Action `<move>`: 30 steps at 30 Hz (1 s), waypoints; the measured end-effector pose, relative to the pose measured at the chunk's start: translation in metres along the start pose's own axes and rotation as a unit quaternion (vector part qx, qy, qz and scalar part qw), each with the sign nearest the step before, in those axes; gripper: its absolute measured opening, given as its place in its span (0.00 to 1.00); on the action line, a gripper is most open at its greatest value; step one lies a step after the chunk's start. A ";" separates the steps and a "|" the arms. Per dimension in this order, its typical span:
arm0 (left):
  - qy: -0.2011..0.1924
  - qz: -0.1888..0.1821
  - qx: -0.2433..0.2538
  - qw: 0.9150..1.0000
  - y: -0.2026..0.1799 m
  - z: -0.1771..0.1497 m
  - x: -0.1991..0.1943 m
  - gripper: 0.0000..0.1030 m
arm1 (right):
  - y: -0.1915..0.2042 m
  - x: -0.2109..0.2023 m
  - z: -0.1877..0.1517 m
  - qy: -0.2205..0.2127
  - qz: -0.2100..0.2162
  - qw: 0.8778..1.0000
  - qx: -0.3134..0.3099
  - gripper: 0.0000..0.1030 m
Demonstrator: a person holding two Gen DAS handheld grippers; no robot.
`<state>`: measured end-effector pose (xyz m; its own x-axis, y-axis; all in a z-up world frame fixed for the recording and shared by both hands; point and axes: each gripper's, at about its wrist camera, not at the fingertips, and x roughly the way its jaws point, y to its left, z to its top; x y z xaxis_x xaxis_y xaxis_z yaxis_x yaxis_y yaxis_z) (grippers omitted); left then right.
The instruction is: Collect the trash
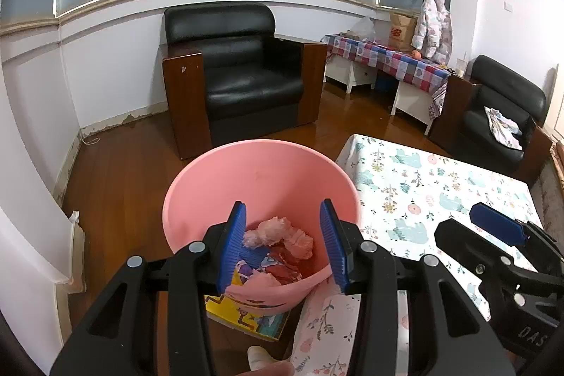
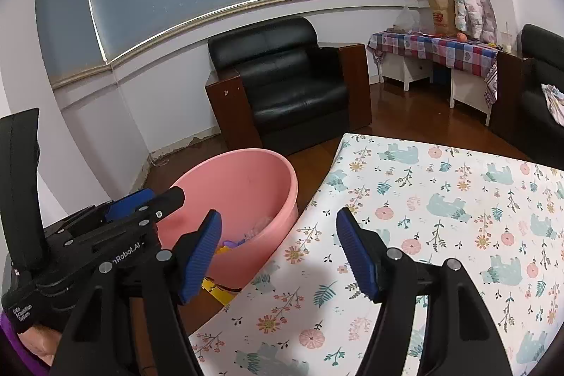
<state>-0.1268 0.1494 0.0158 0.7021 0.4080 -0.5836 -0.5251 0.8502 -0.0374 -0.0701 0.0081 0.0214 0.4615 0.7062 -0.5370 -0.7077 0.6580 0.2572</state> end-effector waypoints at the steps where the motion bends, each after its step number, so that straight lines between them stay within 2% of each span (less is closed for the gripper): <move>1: -0.001 0.000 0.001 1.000 -0.001 0.000 -0.001 0.42 | -0.001 -0.002 0.000 -0.001 0.000 1.000 0.001 0.65; 14: -0.002 -0.002 0.004 1.000 -0.006 -0.001 -0.003 0.43 | -0.005 -0.007 0.001 -0.012 -0.002 1.000 0.009 0.65; 30: 0.000 -0.007 0.004 1.000 -0.017 -0.006 -0.006 0.43 | -0.004 -0.011 0.000 -0.025 -0.012 1.000 0.002 0.72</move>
<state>-0.1246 0.1306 0.0149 0.7086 0.3963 -0.5838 -0.5117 0.8583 -0.0383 -0.0726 -0.0025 0.0261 0.5040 0.7023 -0.5027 -0.6936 0.6759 0.2489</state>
